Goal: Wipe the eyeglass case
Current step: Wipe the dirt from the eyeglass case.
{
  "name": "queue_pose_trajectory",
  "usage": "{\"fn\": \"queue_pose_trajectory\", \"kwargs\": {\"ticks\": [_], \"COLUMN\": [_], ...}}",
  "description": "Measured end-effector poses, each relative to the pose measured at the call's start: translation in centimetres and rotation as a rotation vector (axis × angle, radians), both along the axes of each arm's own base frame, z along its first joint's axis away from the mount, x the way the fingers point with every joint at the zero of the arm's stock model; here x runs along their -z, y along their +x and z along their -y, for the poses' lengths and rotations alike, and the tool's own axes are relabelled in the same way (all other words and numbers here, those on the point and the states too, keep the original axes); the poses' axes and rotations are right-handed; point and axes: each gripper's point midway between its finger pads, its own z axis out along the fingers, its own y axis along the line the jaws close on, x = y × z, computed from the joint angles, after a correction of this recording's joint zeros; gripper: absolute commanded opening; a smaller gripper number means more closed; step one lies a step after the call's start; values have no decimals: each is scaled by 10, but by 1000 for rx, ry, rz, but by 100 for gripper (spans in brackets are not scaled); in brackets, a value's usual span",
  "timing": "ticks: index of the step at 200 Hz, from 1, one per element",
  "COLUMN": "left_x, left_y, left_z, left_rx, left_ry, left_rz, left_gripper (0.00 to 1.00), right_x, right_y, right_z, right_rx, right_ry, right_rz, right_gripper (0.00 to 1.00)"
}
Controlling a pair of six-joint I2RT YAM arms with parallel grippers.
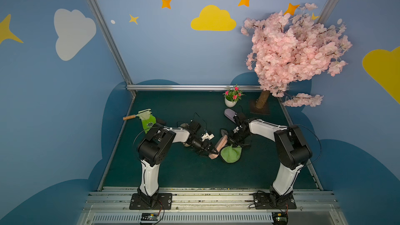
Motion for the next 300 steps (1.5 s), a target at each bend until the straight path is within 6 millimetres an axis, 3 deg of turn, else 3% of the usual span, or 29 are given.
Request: {"fn": "queue_pose_trajectory", "kwargs": {"ticks": [41,69,102,121,142,184,214,247,300], "left_x": [8,8,8,8,8,8,8,8,8], "left_y": [9,14,14,13,13,14,14,15,17], "left_z": [1,-6,-7,-6,-5,-2,-2,-2,-4], "left_rx": [-15,-37,-37,-35,-34,-31,-26,-24,-19], "left_ry": [2,3,-3,-3,-4,-26,-34,-48,-71], "left_rz": [-19,-43,-48,-49,-52,-76,-76,-80,-92], "left_gripper": [3,3,3,3,3,3,3,3,3], "right_x": [-16,-14,-11,-13,-24,-36,-19,-8,0], "right_y": [-19,-26,-44,-42,-18,75,97,74,-19], "right_z": [-39,-56,-59,-52,-43,-39,-42,-47,-61], "right_rx": [-109,-139,-159,-169,-159,-75,-39,-55,-168], "right_ry": [52,94,147,147,125,101,133,164,195], "right_rz": [2,-25,-99,-107,-67,93,94,60,-63], "right_gripper": [0,0,0,0,0,0,0,0,0]}}
